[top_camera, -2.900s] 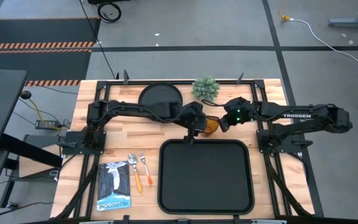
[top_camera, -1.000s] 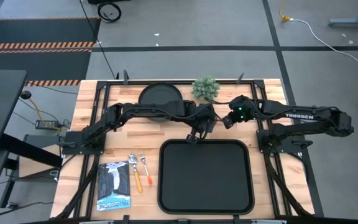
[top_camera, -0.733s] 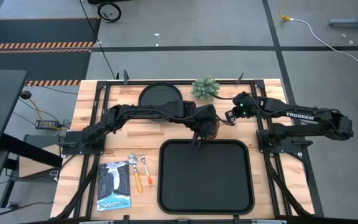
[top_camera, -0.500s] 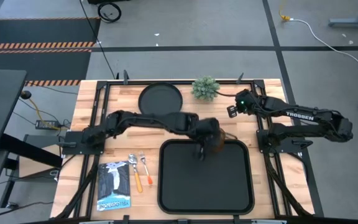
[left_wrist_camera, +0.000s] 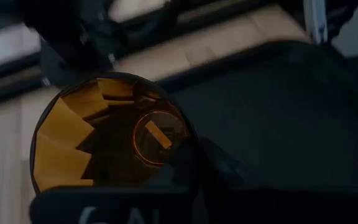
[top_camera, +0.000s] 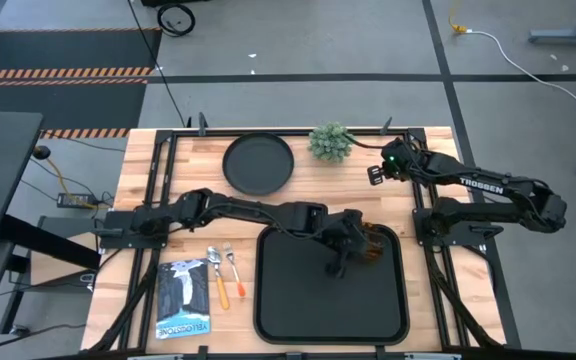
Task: Pick and place plate/cup/fork/spoon on tray
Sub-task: Put the brown cup on the black tray
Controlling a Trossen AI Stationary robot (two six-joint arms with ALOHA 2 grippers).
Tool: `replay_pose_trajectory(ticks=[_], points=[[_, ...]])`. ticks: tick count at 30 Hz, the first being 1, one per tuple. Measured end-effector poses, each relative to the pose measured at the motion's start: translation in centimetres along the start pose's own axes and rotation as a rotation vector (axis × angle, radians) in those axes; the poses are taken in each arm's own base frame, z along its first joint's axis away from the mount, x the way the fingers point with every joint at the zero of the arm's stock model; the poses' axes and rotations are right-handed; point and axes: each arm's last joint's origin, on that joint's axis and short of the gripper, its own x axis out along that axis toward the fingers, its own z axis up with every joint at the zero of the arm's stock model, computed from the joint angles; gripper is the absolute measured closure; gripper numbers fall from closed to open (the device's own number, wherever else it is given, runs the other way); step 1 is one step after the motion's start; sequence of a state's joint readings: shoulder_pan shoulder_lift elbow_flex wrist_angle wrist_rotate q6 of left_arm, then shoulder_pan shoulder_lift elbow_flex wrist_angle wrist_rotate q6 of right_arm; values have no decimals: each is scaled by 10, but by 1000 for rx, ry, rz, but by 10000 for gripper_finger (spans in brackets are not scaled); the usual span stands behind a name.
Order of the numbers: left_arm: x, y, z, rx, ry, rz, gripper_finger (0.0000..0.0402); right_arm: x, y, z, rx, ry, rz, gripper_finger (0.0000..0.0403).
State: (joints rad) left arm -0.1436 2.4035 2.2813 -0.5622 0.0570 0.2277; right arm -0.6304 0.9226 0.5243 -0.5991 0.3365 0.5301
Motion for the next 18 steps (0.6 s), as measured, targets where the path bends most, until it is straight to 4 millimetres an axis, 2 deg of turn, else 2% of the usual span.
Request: replay_pose_trajectory(ticks=[7,18], points=[[23,-7,-18,38,74,-7,385,0,3,1,0,-7,49,393],[23,-7,-21,54,99,-15,373,-1,5,3,1,-20,75,393]])
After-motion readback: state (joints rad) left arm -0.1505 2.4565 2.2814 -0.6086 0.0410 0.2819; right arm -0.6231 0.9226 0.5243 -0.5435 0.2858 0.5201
